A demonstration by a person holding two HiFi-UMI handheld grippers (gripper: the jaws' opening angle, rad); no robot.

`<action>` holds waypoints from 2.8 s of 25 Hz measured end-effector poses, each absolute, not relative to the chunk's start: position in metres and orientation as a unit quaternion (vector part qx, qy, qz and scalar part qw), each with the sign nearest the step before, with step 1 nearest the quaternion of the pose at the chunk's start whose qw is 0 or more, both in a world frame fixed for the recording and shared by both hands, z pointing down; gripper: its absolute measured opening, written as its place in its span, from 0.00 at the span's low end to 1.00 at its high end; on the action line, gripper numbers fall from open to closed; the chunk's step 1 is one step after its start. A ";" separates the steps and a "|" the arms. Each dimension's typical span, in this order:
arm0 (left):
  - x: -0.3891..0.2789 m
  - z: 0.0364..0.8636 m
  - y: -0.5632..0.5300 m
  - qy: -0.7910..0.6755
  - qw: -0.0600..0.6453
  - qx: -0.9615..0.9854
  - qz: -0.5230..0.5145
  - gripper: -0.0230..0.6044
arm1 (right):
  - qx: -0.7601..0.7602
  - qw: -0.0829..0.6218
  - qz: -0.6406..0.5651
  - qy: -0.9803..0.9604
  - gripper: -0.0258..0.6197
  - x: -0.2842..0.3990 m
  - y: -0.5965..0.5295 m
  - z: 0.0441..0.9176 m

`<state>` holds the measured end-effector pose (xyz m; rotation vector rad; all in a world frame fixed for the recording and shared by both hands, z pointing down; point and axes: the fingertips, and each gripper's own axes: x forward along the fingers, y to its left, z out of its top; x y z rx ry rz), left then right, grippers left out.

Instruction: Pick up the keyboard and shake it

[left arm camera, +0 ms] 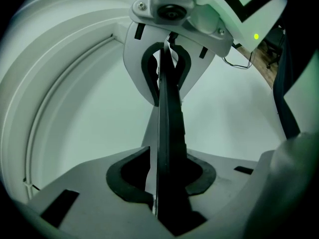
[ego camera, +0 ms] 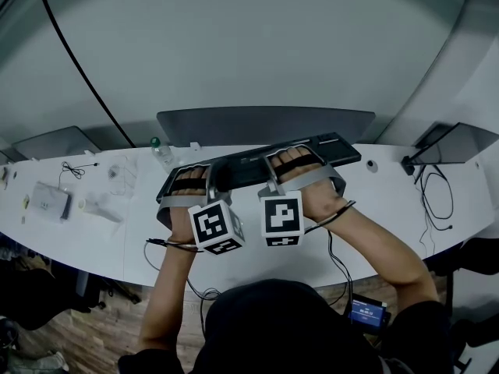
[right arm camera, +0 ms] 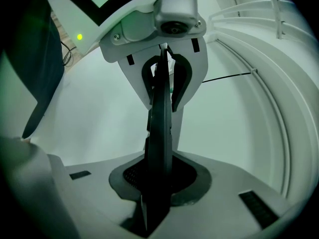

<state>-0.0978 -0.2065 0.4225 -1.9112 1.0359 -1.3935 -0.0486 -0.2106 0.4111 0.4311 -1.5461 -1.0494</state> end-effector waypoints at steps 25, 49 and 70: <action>-0.091 0.375 -0.203 0.427 0.385 -0.681 -0.454 0.54 | 0.228 0.550 -0.410 -0.691 0.18 -0.037 -0.214 0.395; -0.099 0.319 -0.178 0.483 0.395 -0.692 -0.363 0.54 | 0.302 0.495 -0.270 -0.769 0.18 -0.006 -0.232 0.388; -0.116 0.305 -0.174 0.481 0.130 -0.862 -0.096 0.55 | 0.270 0.278 -0.090 -0.917 0.18 -0.023 -0.198 0.322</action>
